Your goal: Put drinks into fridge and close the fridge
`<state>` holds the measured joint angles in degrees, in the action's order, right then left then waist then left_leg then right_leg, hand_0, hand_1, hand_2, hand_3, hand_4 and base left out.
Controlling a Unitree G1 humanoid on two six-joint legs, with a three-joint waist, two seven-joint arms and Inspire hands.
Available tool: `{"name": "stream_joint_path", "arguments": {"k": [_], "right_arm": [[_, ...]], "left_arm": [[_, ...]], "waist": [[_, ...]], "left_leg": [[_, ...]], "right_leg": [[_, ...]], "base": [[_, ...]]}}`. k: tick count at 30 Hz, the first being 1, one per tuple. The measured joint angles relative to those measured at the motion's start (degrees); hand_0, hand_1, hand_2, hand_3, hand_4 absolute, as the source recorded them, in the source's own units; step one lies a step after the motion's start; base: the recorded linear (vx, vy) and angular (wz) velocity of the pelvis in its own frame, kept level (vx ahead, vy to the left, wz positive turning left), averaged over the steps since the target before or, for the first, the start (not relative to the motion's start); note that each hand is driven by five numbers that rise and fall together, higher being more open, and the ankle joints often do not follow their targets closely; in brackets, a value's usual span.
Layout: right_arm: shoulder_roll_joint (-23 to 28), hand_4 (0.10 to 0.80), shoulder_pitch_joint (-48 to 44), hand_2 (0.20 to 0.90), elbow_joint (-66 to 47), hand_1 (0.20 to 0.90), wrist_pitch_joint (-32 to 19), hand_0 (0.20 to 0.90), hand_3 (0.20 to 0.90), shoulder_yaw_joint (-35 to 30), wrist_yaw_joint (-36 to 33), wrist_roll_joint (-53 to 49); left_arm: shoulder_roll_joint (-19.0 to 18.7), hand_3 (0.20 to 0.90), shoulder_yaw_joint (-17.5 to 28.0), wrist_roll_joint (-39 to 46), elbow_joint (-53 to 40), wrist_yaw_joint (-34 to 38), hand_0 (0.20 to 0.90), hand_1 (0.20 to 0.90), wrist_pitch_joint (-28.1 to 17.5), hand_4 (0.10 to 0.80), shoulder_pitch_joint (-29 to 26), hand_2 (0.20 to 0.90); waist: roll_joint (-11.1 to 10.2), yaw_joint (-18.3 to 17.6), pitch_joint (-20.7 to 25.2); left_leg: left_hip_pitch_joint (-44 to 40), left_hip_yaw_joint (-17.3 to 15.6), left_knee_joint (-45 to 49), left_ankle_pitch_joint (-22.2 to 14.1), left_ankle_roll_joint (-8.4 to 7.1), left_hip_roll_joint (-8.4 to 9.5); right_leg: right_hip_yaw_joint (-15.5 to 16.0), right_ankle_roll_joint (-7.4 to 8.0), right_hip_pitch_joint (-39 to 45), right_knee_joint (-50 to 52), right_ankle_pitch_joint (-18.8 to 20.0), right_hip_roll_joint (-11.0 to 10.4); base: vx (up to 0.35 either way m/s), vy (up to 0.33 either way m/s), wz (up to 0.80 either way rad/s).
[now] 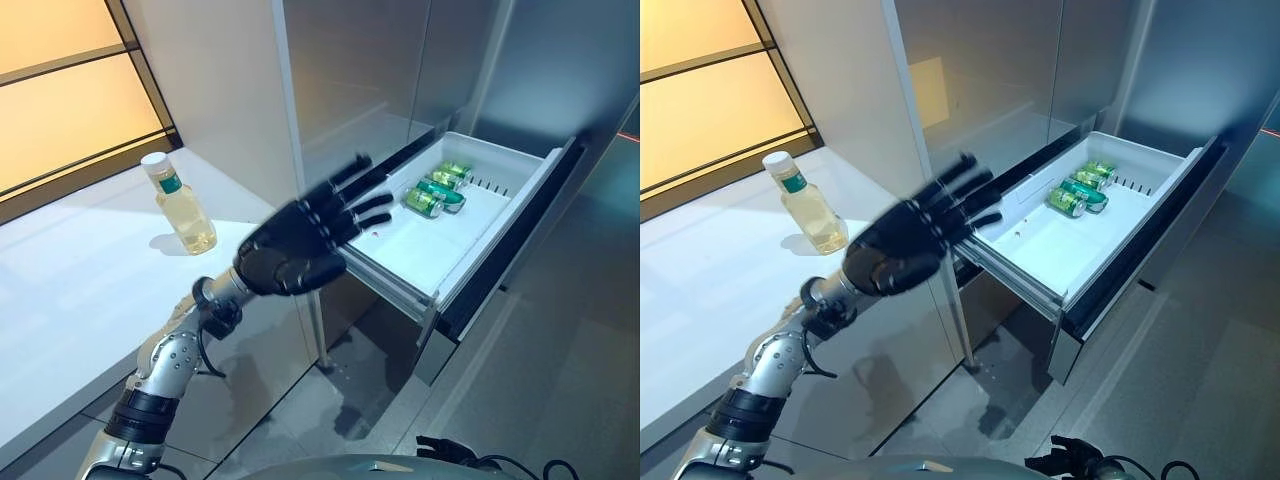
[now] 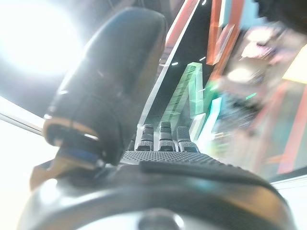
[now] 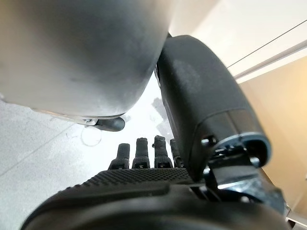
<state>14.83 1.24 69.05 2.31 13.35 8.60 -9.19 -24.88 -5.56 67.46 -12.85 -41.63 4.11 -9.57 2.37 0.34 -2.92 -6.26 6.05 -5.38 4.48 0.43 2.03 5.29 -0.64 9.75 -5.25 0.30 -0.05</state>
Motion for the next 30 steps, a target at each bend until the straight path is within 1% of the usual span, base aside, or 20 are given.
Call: {"name": "stream_joint_path", "arguments": {"k": [2,3,5,6,7,8,11,14,16,18,21,23,25,27,30], "right_arm": [[-0.1,0.800,0.3,0.900,0.0,0.900,0.0,0.900,0.900,0.1,-0.4,-0.3],[-0.3,0.800,0.5,0.900,0.2,0.900,0.0,0.900,0.900,0.2,-0.8,-0.8],[-0.4,0.800,0.6,0.900,0.4,0.900,-0.1,0.900,0.900,0.3,-1.0,-1.0],[-0.4,0.800,0.6,0.900,0.5,0.900,-0.2,0.900,0.900,0.5,-1.1,-1.1],[-0.4,0.800,0.6,0.900,0.6,0.900,-0.2,0.900,0.900,0.6,-1.1,-1.2],[-0.4,0.800,0.6,0.900,0.6,0.900,-0.3,0.900,0.900,1.0,-1.1,-1.5],[-0.6,0.800,0.4,0.900,1.8,0.900,-0.3,0.900,0.900,1.1,-1.1,-1.5],[-0.7,0.800,0.4,0.900,2.6,0.900,-0.4,0.900,0.900,1.1,-1.1,-2.0],[-0.7,0.800,-0.1,0.900,2.8,0.900,-0.3,0.900,0.900,1.2,-1.0,-2.1],[-0.7,0.800,-0.2,0.900,2.8,0.900,-0.3,0.900,0.900,1.2,-1.0,-2.1],[-0.7,0.800,-0.2,0.900,2.8,0.900,-0.3,0.900,0.900,1.2,-0.9,-2.1],[-0.7,0.800,-0.3,0.900,2.8,0.900,-0.3,0.900,0.900,1.2,-0.9,-2.1],[-0.7,0.800,-0.3,0.900,2.8,0.900,-0.3,0.900,0.900,1.2,-0.8,-2.1],[-0.7,0.800,-0.4,0.900,2.8,0.900,-0.3,0.900,0.900,1.2,-0.8,-2.0],[-0.8,0.800,-0.5,0.900,2.8,0.900,-0.2,0.900,0.900,1.2,-0.6,-1.9]], "left_arm": [[0.0,0.900,1.5,-0.6,-0.1,3.2,0.900,0.900,-5.6,0.800,-1.3,0.900],[0.0,0.900,3.3,-4.9,-0.8,7.1,0.900,0.900,-9.6,0.800,-1.7,0.900],[0.0,0.900,5.5,-10.3,-1.7,12.4,0.900,0.900,-13.3,0.800,-1.7,0.900],[0.0,0.900,6.2,-13.1,-2.1,15.4,0.900,0.900,-14.4,0.800,-1.7,0.900],[0.0,0.900,6.5,-14.2,-2.1,16.4,0.900,0.900,-14.7,0.800,-1.7,0.900],[-0.2,0.900,6.8,-19.7,-2.1,21.1,0.900,0.900,-16.2,0.800,-1.7,0.900],[-0.8,0.900,7.2,-30.7,-2.1,28.8,0.900,0.900,-16.9,0.800,-1.7,0.900],[-1.1,0.900,7.3,-36.5,-2.1,32.4,0.900,0.900,-16.9,0.800,-1.7,0.900],[-2.4,0.900,7.3,-40.8,-2.1,35.5,0.900,0.900,-16.9,0.800,-1.7,0.900],[-4.6,0.900,7.3,-44.3,-2.0,39.7,0.900,0.900,-16.9,0.800,-1.7,0.900],[-5.6,0.900,7.2,-46.5,-1.1,43.9,0.900,0.900,-17.4,0.800,-1.7,0.900],[-5.6,0.900,7.2,-48.3,1.9,48.3,0.900,0.900,-19.1,0.800,-1.7,0.900],[-5.6,0.900,7.2,-49.6,4.3,51.6,0.900,0.900,-19.4,0.800,-1.7,0.900],[-5.6,0.900,7.2,-49.9,6.0,53.6,0.900,0.900,-19.4,0.800,-1.7,0.900],[-5.4,0.900,7.2,-51.7,9.8,56.9,0.900,0.900,-20.6,0.800,-1.7,0.900]], "waist": [[-0.3,0.7,0.1],[-0.5,1.2,0.2],[-0.8,1.8,0.2],[-1.0,2.1,0.2],[-1.1,2.3,0.3],[-1.4,2.8,0.4],[-1.7,4.1,0.6],[-1.9,4.7,0.6],[-1.9,5.0,0.6],[-1.9,5.0,0.6],[-1.9,4.9,0.6],[-1.8,4.8,0.6],[-1.8,4.6,0.6],[-1.9,4.5,0.6],[-1.9,4.3,0.6]], "left_leg": [[0.0,0.2,0.0,0.1,-0.05,-0.01],[0.0,0.4,0.0,0.1,-0.09,0.00],[0.1,0.8,0.0,0.4,0.14,0.06],[0.2,1.0,0.0,0.5,0.16,0.11],[0.2,1.1,0.0,0.5,0.16,0.13],[0.4,1.7,0.0,0.5,0.09,0.23],[0.7,2.5,0.0,0.6,-0.07,0.33],[0.9,3.3,0.0,0.8,-0.03,0.46],[1.0,3.6,0.0,0.9,-0.03,0.53],[0.9,3.7,0.0,0.9,-0.03,0.53],[0.9,3.7,0.0,0.9,-0.03,0.56],[0.9,3.6,0.0,0.9,-0.02,0.56],[0.8,3.6,0.0,0.9,-0.01,0.56],[0.8,3.6,0.0,1.1,-0.11,0.56],[0.6,3.6,0.0,1.3,0.26,0.57]], "right_leg": [[0.2,0.00,0.1,0.0,0.0,0.0],[0.3,-0.01,0.1,0.0,0.0,0.0],[0.7,0.03,0.2,0.0,-0.1,0.0],[1.1,0.02,0.2,0.0,-0.1,0.0],[1.2,0.03,0.2,0.0,-0.1,0.0],[1.7,0.03,0.3,0.0,-0.2,-0.1],[2.3,-0.01,0.3,0.0,-0.3,-0.1],[3.1,-0.03,0.3,0.0,-0.3,-0.1],[3.3,-0.04,0.3,0.0,-0.3,-0.1],[3.4,-0.04,0.4,0.0,-0.3,-0.1],[3.3,-0.04,0.5,0.0,-0.3,-0.2],[3.3,-0.04,0.5,0.0,-0.3,-0.2],[3.3,-0.04,0.5,0.0,-0.3,-0.2],[3.3,-0.05,0.5,0.0,-0.3,-0.2],[3.2,-0.05,0.7,0.0,-0.3,-0.2]], "base": [[0.018,-0.020,0.07],[0.016,-0.018,0.07],[0.007,-0.015,0.10],[0.001,-0.012,0.10],[0.005,-0.021,0.17],[0.004,-0.024,0.20],[-0.005,-0.023,0.17],[-0.004,-0.013,0.13],[0.005,-0.006,0.06],[0.008,0.001,0.02],[0.000,0.000,0.00],[0.036,0.011,0.00],[0.017,0.006,0.00],[0.015,0.008,0.00],[0.024,0.013,-0.01]]}}
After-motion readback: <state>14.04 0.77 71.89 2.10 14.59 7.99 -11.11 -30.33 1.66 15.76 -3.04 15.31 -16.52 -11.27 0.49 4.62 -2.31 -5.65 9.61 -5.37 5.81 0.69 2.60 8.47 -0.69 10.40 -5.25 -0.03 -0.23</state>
